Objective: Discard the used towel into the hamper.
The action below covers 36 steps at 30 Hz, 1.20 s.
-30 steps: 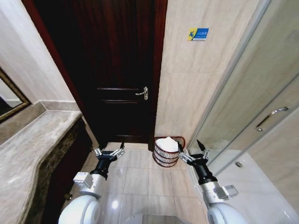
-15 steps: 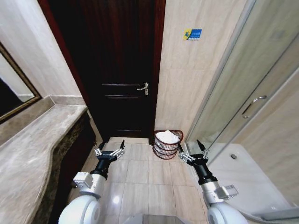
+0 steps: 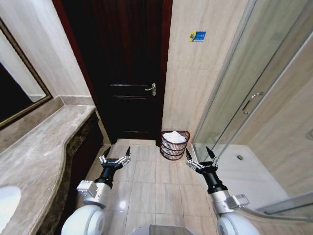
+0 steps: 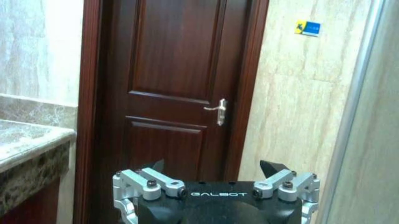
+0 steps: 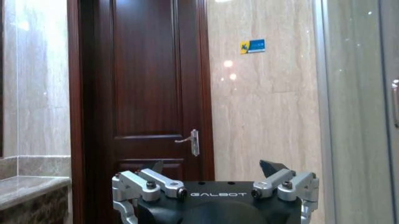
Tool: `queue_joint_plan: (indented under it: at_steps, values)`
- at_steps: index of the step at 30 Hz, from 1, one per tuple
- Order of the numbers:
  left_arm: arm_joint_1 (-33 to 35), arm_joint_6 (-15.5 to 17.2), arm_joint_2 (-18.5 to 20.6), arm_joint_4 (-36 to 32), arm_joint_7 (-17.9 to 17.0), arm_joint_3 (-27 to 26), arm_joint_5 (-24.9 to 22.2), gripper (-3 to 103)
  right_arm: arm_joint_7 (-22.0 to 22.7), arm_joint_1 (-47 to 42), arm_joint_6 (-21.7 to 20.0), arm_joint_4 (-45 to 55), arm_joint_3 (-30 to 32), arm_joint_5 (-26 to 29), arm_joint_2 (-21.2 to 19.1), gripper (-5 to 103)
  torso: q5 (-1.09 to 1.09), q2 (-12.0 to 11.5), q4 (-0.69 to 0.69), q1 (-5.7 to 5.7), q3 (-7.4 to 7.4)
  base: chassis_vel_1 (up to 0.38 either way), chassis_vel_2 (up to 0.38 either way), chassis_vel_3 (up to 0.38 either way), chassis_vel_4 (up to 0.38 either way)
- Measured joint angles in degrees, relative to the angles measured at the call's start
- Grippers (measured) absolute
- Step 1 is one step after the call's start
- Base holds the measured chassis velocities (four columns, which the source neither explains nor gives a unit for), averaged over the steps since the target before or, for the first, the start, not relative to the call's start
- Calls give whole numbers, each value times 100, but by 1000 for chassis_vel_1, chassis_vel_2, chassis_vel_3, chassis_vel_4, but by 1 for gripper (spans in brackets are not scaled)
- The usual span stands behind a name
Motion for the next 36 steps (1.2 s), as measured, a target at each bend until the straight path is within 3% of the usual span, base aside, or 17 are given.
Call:
queue_joint_plan:
  at_steps: [23, 36]
  values:
    - [1, 0, 0, -1, 0, 0, 0, 100, 0, 0, 0, 0, 0, 0, 0, 100, 1, 0, 1, -1, 0, 147, -145, -142, 149]
    - [0, 0, 0, 0, 0, 0, 0, 100, 0, 1, 0, 0, 0, 0, 0, 100, 1, -2, 1, 5, 2, -6, -2, 16, 0]
